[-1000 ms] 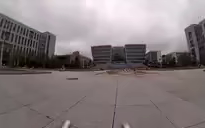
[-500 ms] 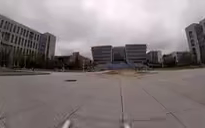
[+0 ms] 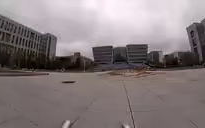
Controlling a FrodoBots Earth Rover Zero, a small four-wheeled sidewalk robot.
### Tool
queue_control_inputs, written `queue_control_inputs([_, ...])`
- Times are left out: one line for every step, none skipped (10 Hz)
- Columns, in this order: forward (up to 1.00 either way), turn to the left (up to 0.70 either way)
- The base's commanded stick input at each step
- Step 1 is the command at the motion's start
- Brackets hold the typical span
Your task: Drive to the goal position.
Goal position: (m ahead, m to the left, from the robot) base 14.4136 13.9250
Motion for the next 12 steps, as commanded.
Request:
queue_control_inputs([1.00, 0.00])
queue_control_inputs([1.00, 0.00])
queue_control_inputs([1.00, 0.00])
queue_control_inputs([1.00, 0.00])
queue_control_inputs([1.00, 0.00])
queue_control_inputs([1.00, 0.00])
queue_control_inputs([1.00, 0.00])
queue_control_inputs([1.00, 0.00])
queue_control_inputs([1.00, 0.00])
queue_control_inputs([1.00, 0.00])
queue_control_inputs([1.00, 0.00])
queue_control_inputs([1.00, 0.00])
